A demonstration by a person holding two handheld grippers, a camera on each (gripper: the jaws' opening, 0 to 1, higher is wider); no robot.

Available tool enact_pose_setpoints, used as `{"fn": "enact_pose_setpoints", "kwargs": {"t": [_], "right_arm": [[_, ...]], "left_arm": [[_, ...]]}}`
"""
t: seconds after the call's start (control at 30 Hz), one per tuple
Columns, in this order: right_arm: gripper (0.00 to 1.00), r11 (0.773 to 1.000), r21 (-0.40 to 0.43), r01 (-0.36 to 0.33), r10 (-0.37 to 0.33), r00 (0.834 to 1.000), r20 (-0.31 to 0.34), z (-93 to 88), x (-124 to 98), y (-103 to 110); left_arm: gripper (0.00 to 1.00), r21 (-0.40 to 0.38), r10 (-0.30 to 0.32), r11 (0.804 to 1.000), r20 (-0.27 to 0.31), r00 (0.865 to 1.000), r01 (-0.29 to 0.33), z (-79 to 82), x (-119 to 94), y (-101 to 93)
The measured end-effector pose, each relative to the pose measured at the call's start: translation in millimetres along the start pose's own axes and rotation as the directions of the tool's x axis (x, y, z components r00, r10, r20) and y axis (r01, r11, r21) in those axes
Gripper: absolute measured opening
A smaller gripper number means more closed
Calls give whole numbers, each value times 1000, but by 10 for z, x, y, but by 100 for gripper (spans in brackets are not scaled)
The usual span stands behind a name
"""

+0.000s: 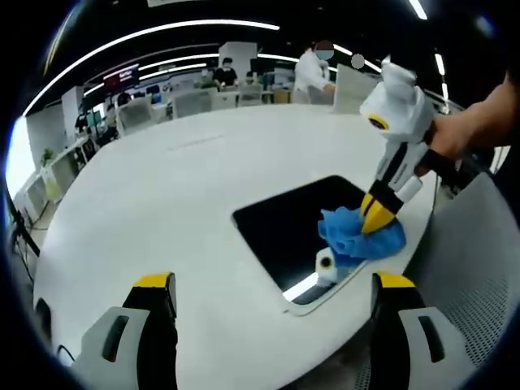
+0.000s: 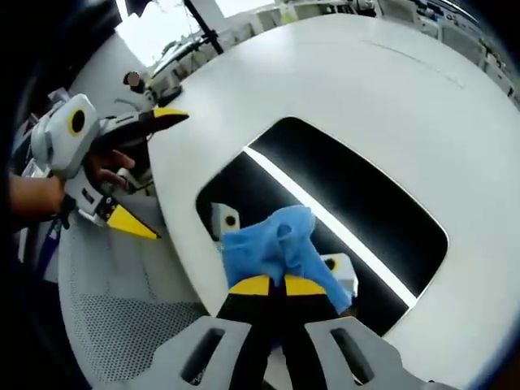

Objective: Wipe the mirror surface with the cleaning cloth until all visible marks leave the cleaned area.

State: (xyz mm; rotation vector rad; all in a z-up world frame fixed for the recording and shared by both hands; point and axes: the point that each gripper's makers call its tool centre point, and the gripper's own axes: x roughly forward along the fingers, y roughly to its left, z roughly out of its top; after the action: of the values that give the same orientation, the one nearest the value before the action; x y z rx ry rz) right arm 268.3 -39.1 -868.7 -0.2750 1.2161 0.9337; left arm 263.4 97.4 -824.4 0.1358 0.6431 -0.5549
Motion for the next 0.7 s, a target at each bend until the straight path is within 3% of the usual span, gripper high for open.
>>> {"fn": "enact_pose_setpoints", "kwargs": {"t": [0.7], "right_arm": [[0, 998, 35, 58, -57, 998, -6, 475, 32, -518]], "left_arm": [[100, 24, -2, 1000, -11, 1000, 2, -31, 17, 1]]}}
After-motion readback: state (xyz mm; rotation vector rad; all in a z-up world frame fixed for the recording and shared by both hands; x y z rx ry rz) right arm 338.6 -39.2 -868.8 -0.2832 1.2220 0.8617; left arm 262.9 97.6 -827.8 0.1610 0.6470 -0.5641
